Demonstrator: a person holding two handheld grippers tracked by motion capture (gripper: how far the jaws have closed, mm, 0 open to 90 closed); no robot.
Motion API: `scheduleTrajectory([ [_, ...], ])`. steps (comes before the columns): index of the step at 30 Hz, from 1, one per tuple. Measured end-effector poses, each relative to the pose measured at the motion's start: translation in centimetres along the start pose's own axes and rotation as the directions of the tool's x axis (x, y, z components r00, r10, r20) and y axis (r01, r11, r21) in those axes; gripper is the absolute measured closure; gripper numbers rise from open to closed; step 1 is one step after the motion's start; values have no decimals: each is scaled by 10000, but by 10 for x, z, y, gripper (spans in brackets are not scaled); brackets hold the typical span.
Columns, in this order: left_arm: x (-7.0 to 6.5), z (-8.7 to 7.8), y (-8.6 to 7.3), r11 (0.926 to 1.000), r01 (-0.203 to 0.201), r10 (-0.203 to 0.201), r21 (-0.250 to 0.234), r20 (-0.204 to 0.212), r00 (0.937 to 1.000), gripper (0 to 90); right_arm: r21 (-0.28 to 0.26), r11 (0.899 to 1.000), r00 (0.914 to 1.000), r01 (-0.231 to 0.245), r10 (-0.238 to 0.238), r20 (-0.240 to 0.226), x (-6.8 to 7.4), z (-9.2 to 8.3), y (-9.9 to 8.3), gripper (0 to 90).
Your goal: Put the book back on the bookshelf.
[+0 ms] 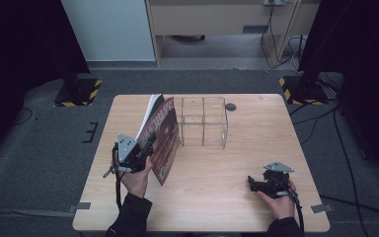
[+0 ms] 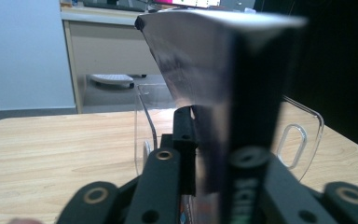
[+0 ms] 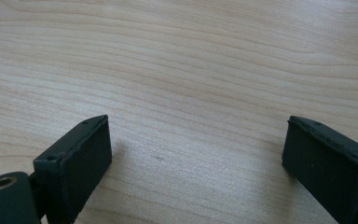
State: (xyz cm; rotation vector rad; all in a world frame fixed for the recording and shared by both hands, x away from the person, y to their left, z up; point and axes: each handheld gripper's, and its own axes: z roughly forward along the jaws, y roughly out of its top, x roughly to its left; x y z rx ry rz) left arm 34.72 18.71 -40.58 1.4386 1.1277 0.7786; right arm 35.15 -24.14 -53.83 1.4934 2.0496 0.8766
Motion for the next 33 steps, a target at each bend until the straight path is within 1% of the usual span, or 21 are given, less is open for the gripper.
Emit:
scheduleTrajectory([
  [1, 1, 0, 0, 9997, 224, -224, 5, 108, 9997, 834, 10, 10000, 10000, -16, 16, 10, 0, 0, 0, 83],
  [3, 2, 0, 1, 9997, 237, -236, -44, 82, 9997, 835, 23, 10000, 10000, 10, -10, -9, 0, 0, 0, 83],
  [5, 3, 1, 5, 9992, 377, -378, -120, -20, 9993, 837, 0, 10000, 10000, -3, 3, 0, 0, 0, 0, 83],
  [8, 4, 6, 12, 9993, 348, -351, -141, -230, 9991, 838, 5, 10000, 10000, -2, 2, -4, 0, 0, 0, 83],
  [10, 6, 8, 15, 9991, 399, -403, -170, -240, 9989, 838, 2, 10000, 10000, -3, 3, -2, 0, 0, 0, 83],
  [11, 7, 12, 20, 9988, 407, -417, -272, -378, 9984, 838, 11, 10000, 10000, 6, -6, -6, 0, 0, 0, 83],
  [12, 8, 15, 23, 9985, 440, -453, -338, -393, 9982, 838, 22, 10000, 10000, -1, 1, -8, 0, 0, 0, 83],
  [13, 8, 17, 25, 9983, 442, -460, -385, -455, 9979, 838, 5, 10000, 10000, 7, -7, -5, 0, 0, 0, 83],
  [14, 8, 21, 28, 9980, 360, -390, -515, -583, 9975, 838, 24, 10000, 10000, 6, -6, -11, 0, 0, 0, 83],
  [15, 8, 24, 30, 9978, 360, -395, -562, -613, 9973, 838, -4, 10000, 10000, -20, 20, 12, 0, 0, 0, 83],
  [18, 6, 36, 37, 9977, 213, -268, -639, -863, 9959, 838, 12, 10000, 10000, -15, 15, -6, 0, 0, 0, 83],
  [19, 6, 36, 37, 9977, 213, -268, -639, -863, 9959, 838, 11, 10000, 10000, -15, 15, -6, 0, 0, 0, 83],
  [20, 5, 46, 39, 9974, 83, -163, -716, -1127, 9935, 837, 8, 10000, 10000, 10, -10, -7, 0, 0, 0, 83],
  [21, 5, 49, 39, 9971, 102, -190, -754, -1165, 9930, 837, 4, 10000, 10000, 15, -15, -6, 0, 0, 0, 83],
  [22, 4, 54, 40, 9970, 42, -143, -768, -1313, 9912, 838, 4, 10000, 10000, 18, -18, -6, 0, 0, 0, 83],
  [26, 2, 68, 37, 9963, 29, -162, -860, -1543, 9879, 837, 12, 10000, 10000, 39, -39, -7, 0, 0, 0, 83],
  [27, 2, 68, 37, 9963, 29, -162, -860, -1543, 9879, 837, -8, 10000, 10000, 31, -31, 0, 0, 0, 0, 83],
  [28, 2, 75, 35, 9962, 71, -212, -865, -1626, 9865, 837, -23, 10000, 10000, 27, -27, 14, 0, 0, 0, 83],
  [30, 0, 80, 32, 9960, 3, -159, -897, -1732, 9848, 837, -22, 10000, 10000, 29, -29, 15, 0, 0, 0, 83],
  [31, 0, 80, 32, 9960, 3, -159, -897, -1732, 9848, 837, -22, 10000, 10000, 29, -29, 15, 0, 0, 0, 83],
  [33, 0, 86, 29, 9964, -12, -147, -844, -1879, 9821, 837, -24, 10000, 10000, 29, -29, 16, 0, 0, 0, 83],
])
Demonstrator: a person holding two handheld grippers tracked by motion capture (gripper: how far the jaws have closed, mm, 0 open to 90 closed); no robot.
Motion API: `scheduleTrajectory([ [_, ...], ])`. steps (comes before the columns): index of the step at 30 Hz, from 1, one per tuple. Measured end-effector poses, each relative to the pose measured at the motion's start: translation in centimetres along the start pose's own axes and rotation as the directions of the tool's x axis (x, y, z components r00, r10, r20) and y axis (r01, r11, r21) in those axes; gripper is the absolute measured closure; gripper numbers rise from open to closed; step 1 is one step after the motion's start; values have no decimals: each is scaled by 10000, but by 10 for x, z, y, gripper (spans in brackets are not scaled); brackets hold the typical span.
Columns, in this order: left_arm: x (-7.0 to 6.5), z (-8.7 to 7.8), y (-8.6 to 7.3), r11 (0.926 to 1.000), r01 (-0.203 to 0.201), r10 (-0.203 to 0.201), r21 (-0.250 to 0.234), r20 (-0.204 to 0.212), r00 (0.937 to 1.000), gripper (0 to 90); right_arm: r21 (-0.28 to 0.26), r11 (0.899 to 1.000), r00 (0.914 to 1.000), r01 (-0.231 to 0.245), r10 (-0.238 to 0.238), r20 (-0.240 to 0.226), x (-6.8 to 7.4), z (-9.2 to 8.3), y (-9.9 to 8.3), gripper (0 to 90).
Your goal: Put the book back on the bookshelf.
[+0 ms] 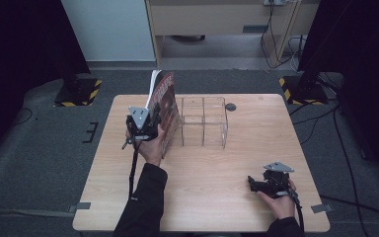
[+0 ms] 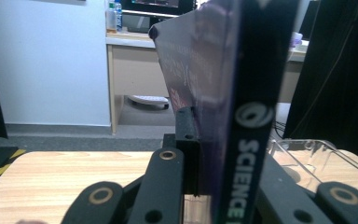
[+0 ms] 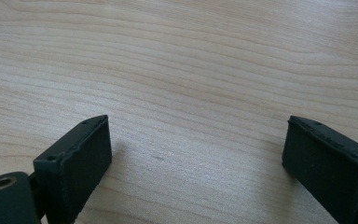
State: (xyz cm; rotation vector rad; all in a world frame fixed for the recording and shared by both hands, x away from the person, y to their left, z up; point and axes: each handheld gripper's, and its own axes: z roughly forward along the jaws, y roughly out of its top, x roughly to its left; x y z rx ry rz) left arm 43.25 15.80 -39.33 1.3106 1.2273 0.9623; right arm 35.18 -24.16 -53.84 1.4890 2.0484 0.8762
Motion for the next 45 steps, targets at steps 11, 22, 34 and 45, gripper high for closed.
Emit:
scheduleTrajectory([
  [11, 9, 1, -14, 9999, 107, -107, 2, 58, 9999, 834, 6, 10000, 10000, -22, 22, 1, 0, 0, 0, 83],
  [22, 20, -8, -19, 9999, -163, 163, -17, 403, 9991, 783, 25, 10000, 10000, -30, 30, -3, 0, 0, 0, 83],
  [34, 25, -13, -23, 9991, -424, 420, 49, 547, 9976, 732, 17, 10000, 10000, 6, -6, -9, 0, 0, 0, 83],
  [45, 26, -32, -15, 9983, -568, 577, -143, 732, 9956, 500, 15, 10000, 10000, 10, -9, -6, 0, 0, 0, 83],
])
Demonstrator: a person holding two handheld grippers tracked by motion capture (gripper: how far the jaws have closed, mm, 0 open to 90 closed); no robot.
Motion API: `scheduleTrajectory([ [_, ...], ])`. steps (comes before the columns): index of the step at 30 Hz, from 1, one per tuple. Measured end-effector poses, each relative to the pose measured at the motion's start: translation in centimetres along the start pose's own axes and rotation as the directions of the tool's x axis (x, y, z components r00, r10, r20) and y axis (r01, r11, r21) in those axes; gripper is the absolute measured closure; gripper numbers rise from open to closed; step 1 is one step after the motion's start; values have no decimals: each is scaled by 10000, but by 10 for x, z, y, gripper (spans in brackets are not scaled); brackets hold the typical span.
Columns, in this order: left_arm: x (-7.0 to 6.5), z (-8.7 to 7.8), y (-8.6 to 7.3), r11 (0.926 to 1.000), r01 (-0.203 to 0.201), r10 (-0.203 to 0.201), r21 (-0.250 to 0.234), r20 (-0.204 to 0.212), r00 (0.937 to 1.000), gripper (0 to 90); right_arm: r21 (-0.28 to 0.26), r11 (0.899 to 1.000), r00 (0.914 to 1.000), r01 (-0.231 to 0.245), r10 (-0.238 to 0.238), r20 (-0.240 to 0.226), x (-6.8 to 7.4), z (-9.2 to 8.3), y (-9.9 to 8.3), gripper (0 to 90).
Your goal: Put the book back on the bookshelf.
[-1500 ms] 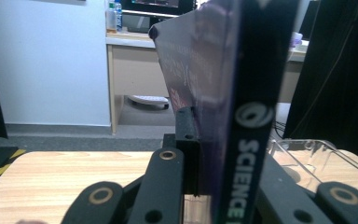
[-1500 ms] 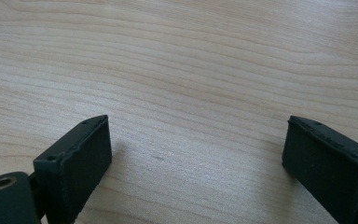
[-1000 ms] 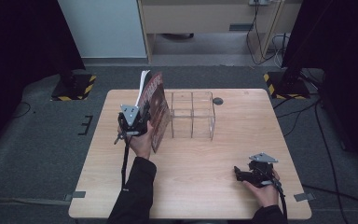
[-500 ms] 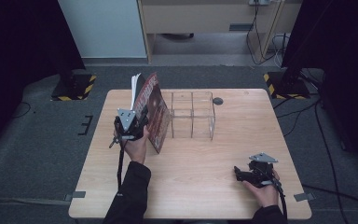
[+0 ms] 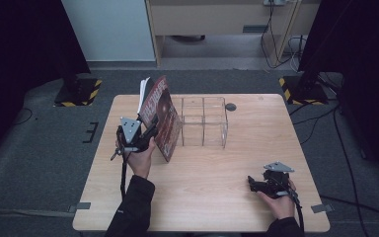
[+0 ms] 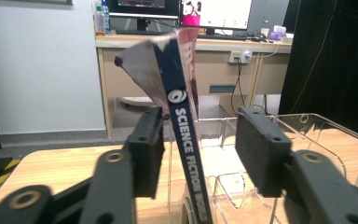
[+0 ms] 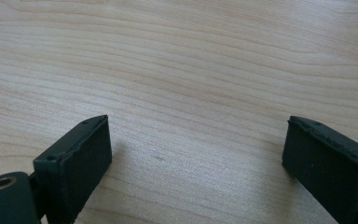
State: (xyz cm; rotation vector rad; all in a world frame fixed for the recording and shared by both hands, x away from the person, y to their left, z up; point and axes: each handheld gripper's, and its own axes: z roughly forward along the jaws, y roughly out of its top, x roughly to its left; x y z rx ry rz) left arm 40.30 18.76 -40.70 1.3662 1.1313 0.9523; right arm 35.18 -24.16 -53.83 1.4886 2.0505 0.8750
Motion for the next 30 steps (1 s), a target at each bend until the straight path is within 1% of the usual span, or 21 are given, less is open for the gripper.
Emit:
scheduleTrajectory([
  [3, 4, -14, 3, 10000, 92, -93, 31, 160, 9998, 466, 3, 10000, 10000, -2, 2, -1, 0, 0, 0, 83],
  [5, 5, -16, 3, 9999, 85, -86, 68, 193, 9998, 442, 3, 10000, 10000, -3, 3, -1, 0, 0, 0, 83],
  [6, 7, -26, 1, 9999, 91, -95, 137, 297, 9995, 435, 0, 10000, 10000, -2, 2, -1, 0, 0, 0, 83],
  [8, 8, -29, 1, 9999, 78, -83, 146, 343, 9994, 423, 7, 10000, 10000, -28, 28, 3, 0, 0, 0, 83],
  [9, 12, -37, -2, 9997, 81, -90, 216, 409, 9991, 414, 3, 10000, 10000, 0, 0, -1, 0, 0, 0, 83],
  [10, 12, -37, -2, 9997, 81, -90, 216, 409, 9991, 409, 3, 10000, 10000, 0, 0, -1, 0, 0, 0, 83],
  [11, 16, -45, -4, 9989, 123, -148, 445, 554, 9984, 403, 2, 10000, 10000, -2, 2, -1, 0, 0, 0, 83],
  [14, 24, -58, -10, 9973, 107, -158, 720, 708, 9974, 382, -14, 10000, 10000, -6, 6, 3, 0, 0, 0, 83],
  [17, 28, -65, -15, 9955, 157, -237, 934, 857, 9960, 367, 2, 10000, 10000, -2, 2, -1, 0, 0, 0, 83],
  [18, 32, -71, -21, 9915, 246, -368, 1275, 945, 9948, 359, 4, 10000, 10000, -5, 5, -3, 0, 0, 0, 83],
  [19, 32, -71, -21, 9915, 246, -368, 1275, 945, 9948, 357, 4, 10000, 10000, -5, 5, -3, 0, 0, 0, 83],
  [20, 37, -77, -31, 9848, 216, -380, 1721, 930, 9949, 348, 4, 10000, 10000, -4, 4, -2, 0, 0, 0, 83],
  [21, 38, -79, -35, 9818, 191, -376, 1889, 946, 9948, 339, -16, 10000, 10000, -4, 4, 3, 0, 0, 0, 83],
  [22, 40, -81, -43, 9765, 98, -312, 2152, 963, 9949, 330, 4, 10000, 10000, -3, 3, -2, 0, 0, 0, 83],
  [23, 41, -83, -48, 9747, 9, -223, 2234, 935, 9954, 325, 2, 10000, 10000, -1, 1, -3, 0, 0, 0, 83],
  [24, 43, -85, -56, 9677, -3, -241, 2520, 938, 9953, 319, 9, 10000, 10000, -19, 19, -4, 0, 0, 0, 83],
  [25, 45, -86, -61, 9602, -21, -267, 2794, 992, 9947, 308, -1, 10000, 10000, -26, 26, -3, 0, 0, 0, 83],
  [27, 50, -87, -77, 9391, -115, -276, 3434, 1088, 9937, 280, 19, 10000, 10000, -35, 35, -10, 0, 0, 0, 82],
  [28, 51, -88, -82, 9316, -137, -278, 3631, 1088, 9937, 272, 2, 10000, 10000, -40, 40, -4, 0, 0, 0, 83],
  [29, 54, -88, -89, 9204, -169, -280, 3907, 1089, 9937, 267, 16, 10000, 10000, -16, 16, -12, 0, 0, 0, 83],
  [30, 57, -89, -95, 9129, -177, -283, 4078, 1065, 9939, 260, 16, 10000, 10000, -18, 18, -11, 0, 0, 0, 83],
])
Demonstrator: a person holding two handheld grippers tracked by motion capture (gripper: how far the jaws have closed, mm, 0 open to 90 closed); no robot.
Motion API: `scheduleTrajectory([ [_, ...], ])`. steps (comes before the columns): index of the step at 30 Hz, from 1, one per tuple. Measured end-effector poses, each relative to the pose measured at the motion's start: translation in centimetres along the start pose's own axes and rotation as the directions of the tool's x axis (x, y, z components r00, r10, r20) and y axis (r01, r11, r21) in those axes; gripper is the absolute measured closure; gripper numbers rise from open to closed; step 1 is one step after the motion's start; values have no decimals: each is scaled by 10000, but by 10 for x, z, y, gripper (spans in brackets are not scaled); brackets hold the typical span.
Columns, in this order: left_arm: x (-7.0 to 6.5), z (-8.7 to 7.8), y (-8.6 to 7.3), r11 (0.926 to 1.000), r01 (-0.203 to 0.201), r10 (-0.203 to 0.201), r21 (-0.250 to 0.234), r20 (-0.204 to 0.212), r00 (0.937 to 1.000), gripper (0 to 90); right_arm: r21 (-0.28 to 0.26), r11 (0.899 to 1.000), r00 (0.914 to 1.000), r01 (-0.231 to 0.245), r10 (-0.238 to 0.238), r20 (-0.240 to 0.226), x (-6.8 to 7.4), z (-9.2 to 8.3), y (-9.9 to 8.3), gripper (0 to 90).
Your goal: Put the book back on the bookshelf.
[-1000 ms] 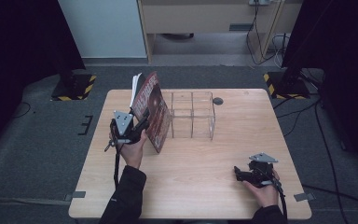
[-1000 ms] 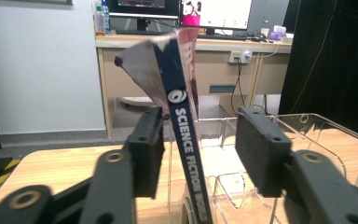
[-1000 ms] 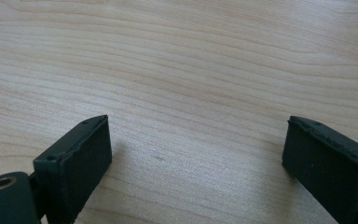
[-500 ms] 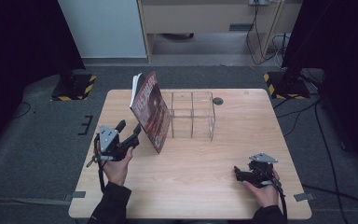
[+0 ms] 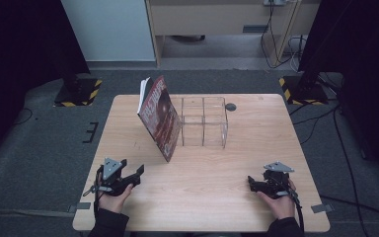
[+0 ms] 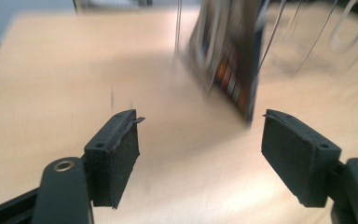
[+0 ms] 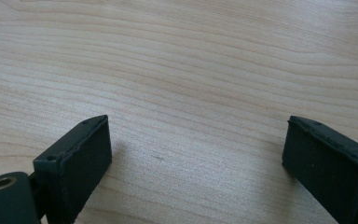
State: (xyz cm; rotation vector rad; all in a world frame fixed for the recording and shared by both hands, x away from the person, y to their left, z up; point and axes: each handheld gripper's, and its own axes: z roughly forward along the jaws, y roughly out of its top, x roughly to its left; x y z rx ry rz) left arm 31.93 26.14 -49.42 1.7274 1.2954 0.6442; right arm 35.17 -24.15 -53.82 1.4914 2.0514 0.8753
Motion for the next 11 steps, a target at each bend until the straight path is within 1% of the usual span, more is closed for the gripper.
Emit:
scheduleTrajectory([
  [1, 0, 0, 0, 10000, 0, 0, 0, 0, 10000, 252, 8, 10000, 10000, -27, 27, 1, 0, 0, 0, 83],
  [2, 5, 2, -9, 9991, 37, -33, 427, -103, 9999, 239, -1, 10000, 10000, -2, 2, 0, 0, 0, 0, 82],
  [3, 8, 3, -14, 9977, 61, -50, 670, -166, 9999, 231, 2, 10000, 10000, -3, 3, 0, 0, 0, 0, 82],
  [4, 8, 3, -14, 9977, 61, -50, 670, -166, 9999, 220, 2, 10000, 10000, -3, 3, 0, 0, 0, 0, 82],
  [6, 12, 6, -20, 9957, 68, -42, 919, -279, 9996, 207, 3, 10000, 10000, 0, 0, -1, 0, 0, 0, 83],
  [7, 14, 7, -24, 9943, 73, -31, 1059, -402, 9992, 198, 3, 10000, 10000, 2, -2, 0, 0, 0, 0, 82],
  [9, 16, 9, -26, 9931, -19, 76, 1171, -482, 9988, 190, 13, 10000, 10000, -78, 78, 23, 0, 0, 0, 77],
  [11, 18, 10, -27, 9920, -30, 100, 1258, -557, 9984, 185, 44, 9999, 10000, -91, 91, 35, 0, 0, 0, 69],
])
